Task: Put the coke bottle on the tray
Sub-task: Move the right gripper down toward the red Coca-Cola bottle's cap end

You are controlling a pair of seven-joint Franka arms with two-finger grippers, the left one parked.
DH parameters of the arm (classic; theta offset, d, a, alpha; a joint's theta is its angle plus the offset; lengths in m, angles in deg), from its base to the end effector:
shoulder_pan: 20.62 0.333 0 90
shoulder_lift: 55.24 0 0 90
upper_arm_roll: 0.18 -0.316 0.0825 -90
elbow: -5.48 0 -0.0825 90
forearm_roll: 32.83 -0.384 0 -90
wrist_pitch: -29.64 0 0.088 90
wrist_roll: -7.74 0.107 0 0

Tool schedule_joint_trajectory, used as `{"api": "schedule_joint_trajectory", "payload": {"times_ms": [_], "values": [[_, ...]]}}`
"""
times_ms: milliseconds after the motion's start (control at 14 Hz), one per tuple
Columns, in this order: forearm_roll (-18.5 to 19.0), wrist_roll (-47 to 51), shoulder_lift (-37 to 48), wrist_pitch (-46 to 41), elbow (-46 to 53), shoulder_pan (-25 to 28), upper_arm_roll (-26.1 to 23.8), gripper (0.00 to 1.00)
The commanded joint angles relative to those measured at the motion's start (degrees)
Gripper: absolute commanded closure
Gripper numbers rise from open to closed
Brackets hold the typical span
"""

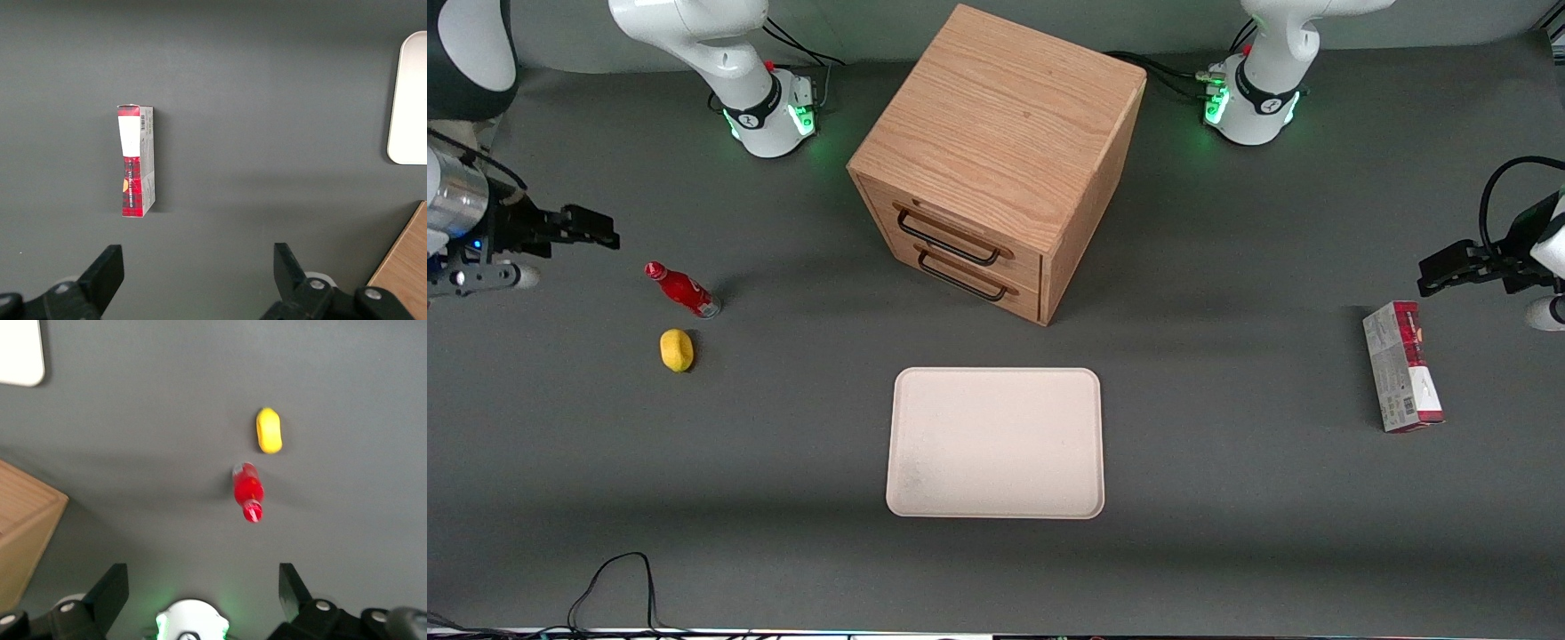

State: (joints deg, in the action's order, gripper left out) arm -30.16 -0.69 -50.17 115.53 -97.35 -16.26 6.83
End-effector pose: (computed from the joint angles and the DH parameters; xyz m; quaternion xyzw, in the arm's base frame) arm 0.5093 -0.0311 0.5619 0.9931 0.0517 -0.1049 0.0079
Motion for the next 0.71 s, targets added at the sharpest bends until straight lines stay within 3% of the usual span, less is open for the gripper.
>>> {"api": "schedule_joint_trajectory", "payload": {"times_ms": [0, 429, 643], "values": [[2.8, -5.1, 8.3, 3.8, -9.4, 0.7, 4.3, 0.0], [3.0, -7.0, 9.7, 5.3, -12.7, 0.7, 6.3, 0.0], [3.4, -7.0, 10.9, 13.3, -20.2, 0.7, 7.0, 0.0]]}}
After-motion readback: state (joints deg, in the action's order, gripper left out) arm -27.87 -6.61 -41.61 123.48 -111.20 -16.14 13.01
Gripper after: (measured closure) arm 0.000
